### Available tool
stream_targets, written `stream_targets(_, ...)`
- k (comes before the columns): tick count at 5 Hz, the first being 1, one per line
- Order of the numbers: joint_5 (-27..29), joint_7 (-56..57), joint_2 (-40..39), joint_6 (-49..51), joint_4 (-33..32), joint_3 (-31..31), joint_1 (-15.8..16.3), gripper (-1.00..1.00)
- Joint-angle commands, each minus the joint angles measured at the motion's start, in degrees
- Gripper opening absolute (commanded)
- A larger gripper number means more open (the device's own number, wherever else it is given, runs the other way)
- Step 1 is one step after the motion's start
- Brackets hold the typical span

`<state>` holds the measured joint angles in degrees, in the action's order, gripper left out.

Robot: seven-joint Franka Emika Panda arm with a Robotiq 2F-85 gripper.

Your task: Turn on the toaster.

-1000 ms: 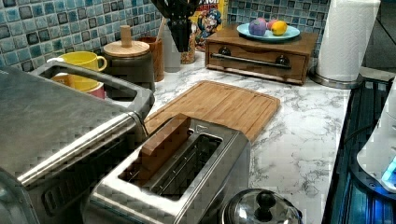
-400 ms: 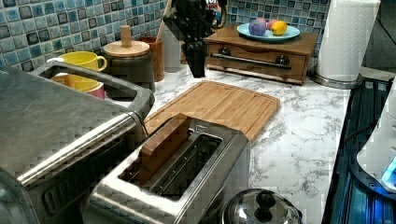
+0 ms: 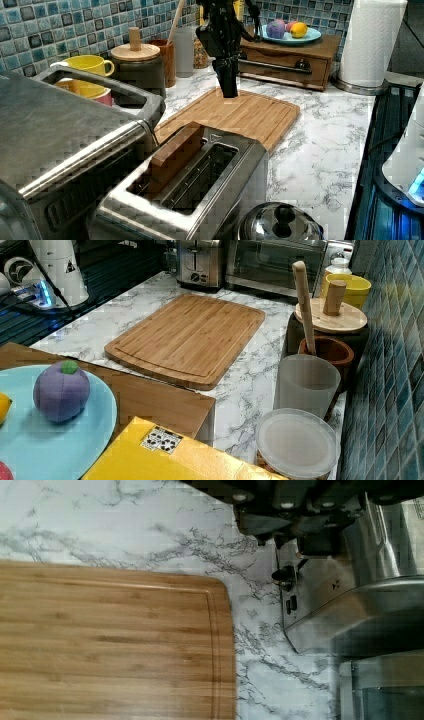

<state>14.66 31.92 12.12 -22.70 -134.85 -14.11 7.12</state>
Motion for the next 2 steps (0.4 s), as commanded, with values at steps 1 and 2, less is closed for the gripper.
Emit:
stream_targets(1,5.3,7.9,1.3,-1.7,-3.8,-0.2,2.9,-1.0)
stream_targets(2,7.6,10.8,2.8,-3.0,-5.8,0.1,3.5,-1.0)
